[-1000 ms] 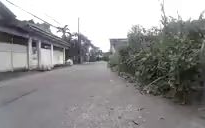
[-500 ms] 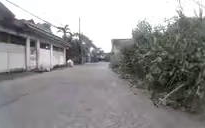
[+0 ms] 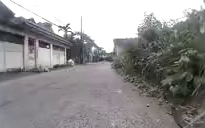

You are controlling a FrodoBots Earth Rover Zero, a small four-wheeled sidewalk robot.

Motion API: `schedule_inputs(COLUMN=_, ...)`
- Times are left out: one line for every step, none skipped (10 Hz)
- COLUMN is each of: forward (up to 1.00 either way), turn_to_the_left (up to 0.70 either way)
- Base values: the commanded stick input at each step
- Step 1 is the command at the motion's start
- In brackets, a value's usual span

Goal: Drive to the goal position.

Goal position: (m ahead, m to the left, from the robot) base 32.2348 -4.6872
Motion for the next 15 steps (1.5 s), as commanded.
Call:
schedule_inputs(forward=1.0, turn_to_the_left=0.01)
schedule_inputs(forward=1.0, turn_to_the_left=0.01)
schedule_inputs(forward=1.0, turn_to_the_left=0.01)
schedule_inputs(forward=1.0, turn_to_the_left=0.01)
schedule_inputs(forward=1.0, turn_to_the_left=0.01)
schedule_inputs(forward=1.0, turn_to_the_left=0.01)
schedule_inputs(forward=1.0, turn_to_the_left=0.01)
schedule_inputs(forward=1.0, turn_to_the_left=0.01)
schedule_inputs(forward=1.0, turn_to_the_left=0.01)
schedule_inputs(forward=1.0, turn_to_the_left=0.01)
schedule_inputs(forward=1.0, turn_to_the_left=0.01)
schedule_inputs(forward=1.0, turn_to_the_left=0.01)
schedule_inputs(forward=1.0, turn_to_the_left=0.01)
schedule_inputs(forward=1.0, turn_to_the_left=0.01)
schedule_inputs(forward=1.0, turn_to_the_left=0.01)
